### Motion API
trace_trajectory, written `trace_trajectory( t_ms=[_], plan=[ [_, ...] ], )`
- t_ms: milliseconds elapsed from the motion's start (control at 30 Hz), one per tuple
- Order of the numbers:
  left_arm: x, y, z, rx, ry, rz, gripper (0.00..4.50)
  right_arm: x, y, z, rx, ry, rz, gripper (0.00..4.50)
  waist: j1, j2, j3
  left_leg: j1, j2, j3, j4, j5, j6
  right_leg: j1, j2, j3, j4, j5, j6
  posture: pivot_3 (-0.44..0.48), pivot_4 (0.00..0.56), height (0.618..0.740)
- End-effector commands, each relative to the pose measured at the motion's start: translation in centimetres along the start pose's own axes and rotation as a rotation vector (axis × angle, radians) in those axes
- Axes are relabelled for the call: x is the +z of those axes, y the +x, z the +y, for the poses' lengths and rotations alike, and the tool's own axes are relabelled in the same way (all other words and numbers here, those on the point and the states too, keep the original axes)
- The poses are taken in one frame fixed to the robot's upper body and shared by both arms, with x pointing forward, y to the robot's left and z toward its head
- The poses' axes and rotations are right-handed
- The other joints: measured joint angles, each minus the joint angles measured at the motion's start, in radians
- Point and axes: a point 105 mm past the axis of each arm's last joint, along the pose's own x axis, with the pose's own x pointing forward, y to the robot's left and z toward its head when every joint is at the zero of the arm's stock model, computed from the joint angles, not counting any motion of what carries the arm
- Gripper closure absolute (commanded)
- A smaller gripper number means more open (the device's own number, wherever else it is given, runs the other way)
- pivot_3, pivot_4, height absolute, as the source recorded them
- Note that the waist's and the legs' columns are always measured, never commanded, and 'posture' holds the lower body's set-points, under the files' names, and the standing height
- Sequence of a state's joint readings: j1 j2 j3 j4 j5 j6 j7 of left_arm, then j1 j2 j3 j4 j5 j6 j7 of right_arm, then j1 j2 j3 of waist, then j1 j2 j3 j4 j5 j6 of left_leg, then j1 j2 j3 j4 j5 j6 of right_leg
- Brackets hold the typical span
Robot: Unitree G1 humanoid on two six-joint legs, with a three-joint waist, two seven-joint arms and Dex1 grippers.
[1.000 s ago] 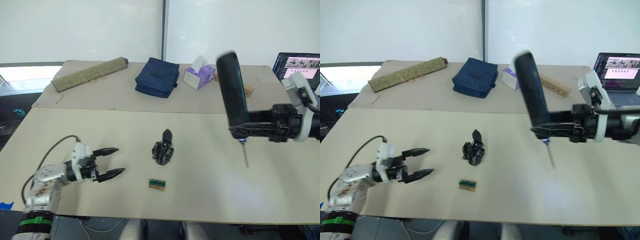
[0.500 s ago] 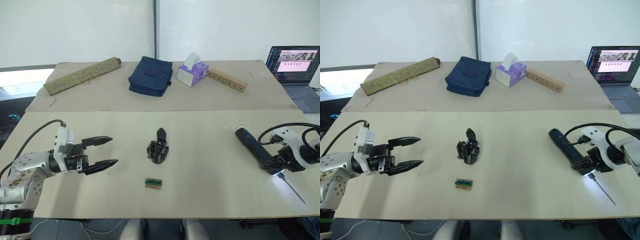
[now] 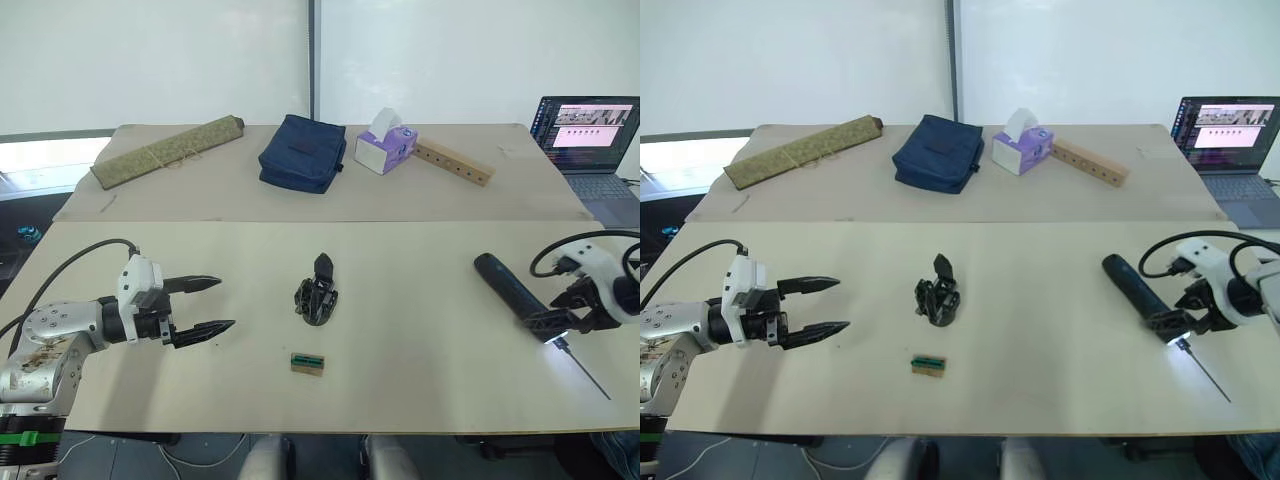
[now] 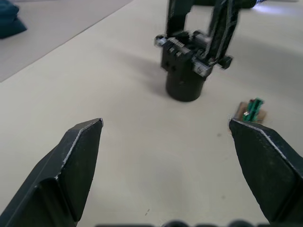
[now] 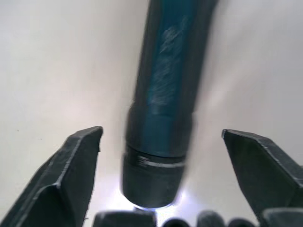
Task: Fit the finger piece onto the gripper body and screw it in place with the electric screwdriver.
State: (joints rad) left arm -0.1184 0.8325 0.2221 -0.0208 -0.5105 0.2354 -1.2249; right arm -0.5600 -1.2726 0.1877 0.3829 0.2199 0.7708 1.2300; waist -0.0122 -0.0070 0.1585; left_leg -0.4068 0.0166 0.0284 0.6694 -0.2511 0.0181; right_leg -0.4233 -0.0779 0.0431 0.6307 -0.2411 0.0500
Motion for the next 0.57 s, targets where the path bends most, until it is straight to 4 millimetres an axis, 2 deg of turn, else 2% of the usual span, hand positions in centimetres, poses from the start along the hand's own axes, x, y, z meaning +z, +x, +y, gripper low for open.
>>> trace_trajectory(
  t_ms=[33, 133, 200, 300, 400, 567],
  plan=[
    [-0.1, -1.3, 1.6, 0.111, 0.092, 0.018, 0.0, 4.5, -3.9, 1.2, 0.054, -0.209, -0.316, 0.01, 0.0, 0.0, 0.0, 0.0, 0.0, 0.0, 0.0, 0.0, 0.0, 0.0, 0.0, 0.0, 0.0, 0.0, 0.0, 0.0, 0.15, 0.74],
    [-1.1, -2.1, 2.0, 0.137, 0.112, 0.043, 0.0, 6.7, -5.7, 4.8, 0.193, -0.439, -0.551, 0.01, -0.005, -0.001, 0.0, 0.001, 0.001, 0.001, 0.0, 0.0, 0.0, 0.001, 0.001, 0.0, 0.001, 0.001, 0.0, 0.0, 0.15, 0.74],
    [-1.7, -2.5, 2.2, 0.156, 0.116, 0.057, 0.0, 7.5, -5.8, 6.8, 0.216, -0.521, -0.656, 0.01, -0.005, -0.003, 0.0, 0.002, 0.002, 0.0, 0.0, 0.0, 0.0, 0.002, 0.002, 0.0, 0.001, 0.001, -0.001, 0.0, 0.15, 0.74],
    [-2.4, -3.0, 2.5, 0.192, 0.135, 0.077, 0.0, 8.7, -5.0, 10.6, 0.259, -0.636, -0.843, 0.01, -0.004, -0.008, -0.001, 0.003, 0.003, -0.001, 0.0, 0.0, 0.0, 0.002, 0.002, 0.0, 0.002, 0.002, -0.001, 0.0, 0.15, 0.74],
    [-3.1, -3.3, 2.4, 0.221, 0.153, 0.084, 0.0, 8.1, -3.2, 13.6, 0.312, -0.708, -0.914, 0.01, 0.0, -0.009, 0.0, 0.002, 0.002, -0.003, 0.001, 0.0, 0.0, 0.002, 0.001, 0.0, 0.002, 0.002, -0.001, 0.0, 0.15, 0.74],
    [-3.2, -3.5, 2.0, 0.242, 0.18, 0.073, 0.0, 8.0, -1.5, 16.0, 0.348, -0.731, -1.006, 0.01, 0.008, -0.009, 0.0, 0.0, 0.002, -0.004, 0.004, 0.0, 0.0, 0.002, -0.001, 0.001, 0.001, 0.003, 0.001, 0.0, 0.15, 0.74]
  ],
)
